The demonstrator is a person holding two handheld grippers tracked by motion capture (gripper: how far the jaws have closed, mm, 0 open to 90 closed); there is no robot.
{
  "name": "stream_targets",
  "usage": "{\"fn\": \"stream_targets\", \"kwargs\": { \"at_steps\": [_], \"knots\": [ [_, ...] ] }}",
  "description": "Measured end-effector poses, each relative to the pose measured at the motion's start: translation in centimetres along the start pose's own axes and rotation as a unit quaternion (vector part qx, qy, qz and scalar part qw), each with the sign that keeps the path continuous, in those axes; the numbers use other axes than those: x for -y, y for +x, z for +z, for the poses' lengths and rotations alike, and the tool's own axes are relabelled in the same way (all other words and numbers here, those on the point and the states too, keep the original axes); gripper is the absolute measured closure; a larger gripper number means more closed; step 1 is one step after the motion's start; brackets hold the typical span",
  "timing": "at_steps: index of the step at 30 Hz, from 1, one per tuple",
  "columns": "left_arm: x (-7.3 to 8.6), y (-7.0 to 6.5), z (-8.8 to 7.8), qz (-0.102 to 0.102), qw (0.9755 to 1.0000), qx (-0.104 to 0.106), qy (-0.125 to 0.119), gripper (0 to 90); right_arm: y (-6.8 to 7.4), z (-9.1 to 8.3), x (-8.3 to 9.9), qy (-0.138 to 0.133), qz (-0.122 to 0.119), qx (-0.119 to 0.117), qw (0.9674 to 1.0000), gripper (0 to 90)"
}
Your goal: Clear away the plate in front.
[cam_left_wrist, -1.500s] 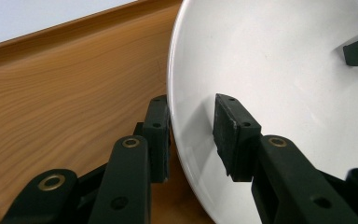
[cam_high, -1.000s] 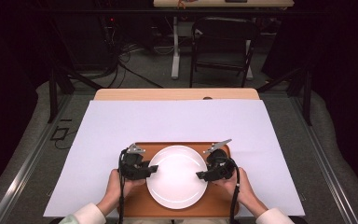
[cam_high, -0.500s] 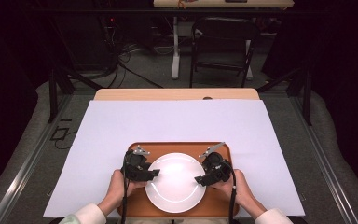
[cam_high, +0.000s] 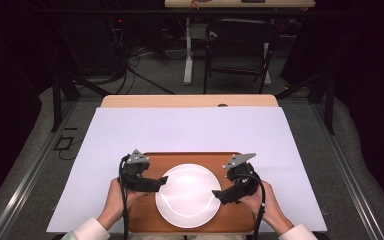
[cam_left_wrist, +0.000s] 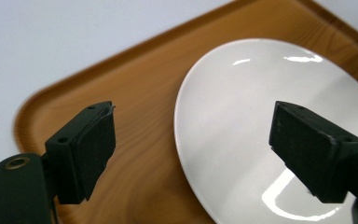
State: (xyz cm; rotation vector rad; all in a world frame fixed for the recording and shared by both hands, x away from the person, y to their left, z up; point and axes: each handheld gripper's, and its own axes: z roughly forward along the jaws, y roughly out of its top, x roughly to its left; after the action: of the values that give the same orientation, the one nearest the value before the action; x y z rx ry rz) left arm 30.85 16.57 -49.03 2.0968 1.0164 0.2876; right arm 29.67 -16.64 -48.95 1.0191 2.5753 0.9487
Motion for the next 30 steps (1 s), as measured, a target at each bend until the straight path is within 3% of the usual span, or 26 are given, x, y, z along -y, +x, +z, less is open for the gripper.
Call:
{"fn": "stream_targets", "kwargs": {
  "at_steps": [4,7,9,16,18,25,30],
  "knots": [
    [-0.2,-0.3,-1.4,0.006,0.9997,-0.002,-0.025,10.1,0.1,-1.5,0.1,-0.026,-0.004,0.005,0.9996,0.0],
    [-0.3,-0.7,-2.1,0.024,0.9992,-0.009,-0.032,8.4,0.1,-2.3,0.1,-0.044,-0.009,0.01,0.9989,0.0],
    [-0.2,-0.9,-2.5,0.019,0.9991,0.004,-0.038,8.0,0.1,-2.8,0.3,-0.052,-0.01,0.013,0.9985,0.0],
    [0.4,-1.7,-3.9,0.044,0.9977,0.008,-0.051,6.2,-0.1,-5.0,1.5,-0.084,-0.005,0.03,0.996,0.0],
    [0.9,-1.8,-4.2,0.052,0.9974,0.011,-0.048,6.1,-0.2,-5.5,2.1,-0.09,0.0,0.037,0.9953,0.0],
    [2.7,-1.0,-4.7,0.062,0.9977,-0.013,-0.025,5.9,-0.7,-6.8,4.5,-0.084,0.015,0.06,0.9945,0.0],
    [3.6,0.0,-4.9,0.041,0.9988,-0.02,-0.014,6.3,-1.0,-7.6,6.5,-0.084,0.012,0.075,0.9936,0.0]
  ]
}}
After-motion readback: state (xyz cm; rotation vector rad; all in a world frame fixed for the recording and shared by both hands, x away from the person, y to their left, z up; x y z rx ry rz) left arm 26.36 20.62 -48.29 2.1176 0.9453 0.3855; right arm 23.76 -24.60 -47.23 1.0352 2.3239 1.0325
